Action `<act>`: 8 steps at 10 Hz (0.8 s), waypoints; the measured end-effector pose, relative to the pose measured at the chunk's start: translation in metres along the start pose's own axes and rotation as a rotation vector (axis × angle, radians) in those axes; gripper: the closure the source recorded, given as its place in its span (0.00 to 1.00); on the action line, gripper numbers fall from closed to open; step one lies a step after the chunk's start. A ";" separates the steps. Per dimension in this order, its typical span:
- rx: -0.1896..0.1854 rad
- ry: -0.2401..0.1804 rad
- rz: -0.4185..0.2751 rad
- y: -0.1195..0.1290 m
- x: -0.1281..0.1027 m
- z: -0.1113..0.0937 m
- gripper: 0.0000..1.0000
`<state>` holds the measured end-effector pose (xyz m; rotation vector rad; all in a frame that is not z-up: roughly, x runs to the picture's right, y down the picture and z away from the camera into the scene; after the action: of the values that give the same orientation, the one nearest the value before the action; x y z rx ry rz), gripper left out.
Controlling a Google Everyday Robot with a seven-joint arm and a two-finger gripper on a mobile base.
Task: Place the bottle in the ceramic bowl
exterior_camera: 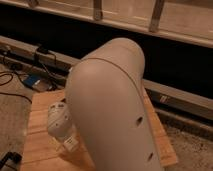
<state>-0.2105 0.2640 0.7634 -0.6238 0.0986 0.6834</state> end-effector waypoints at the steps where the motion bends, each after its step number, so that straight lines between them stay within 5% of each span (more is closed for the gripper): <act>1: -0.017 0.015 0.000 0.002 0.000 0.008 0.20; 4: -0.028 0.043 -0.007 0.005 0.001 0.016 0.25; 8: -0.011 0.046 -0.026 0.011 0.004 0.012 0.66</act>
<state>-0.2160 0.2795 0.7662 -0.6508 0.1297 0.6452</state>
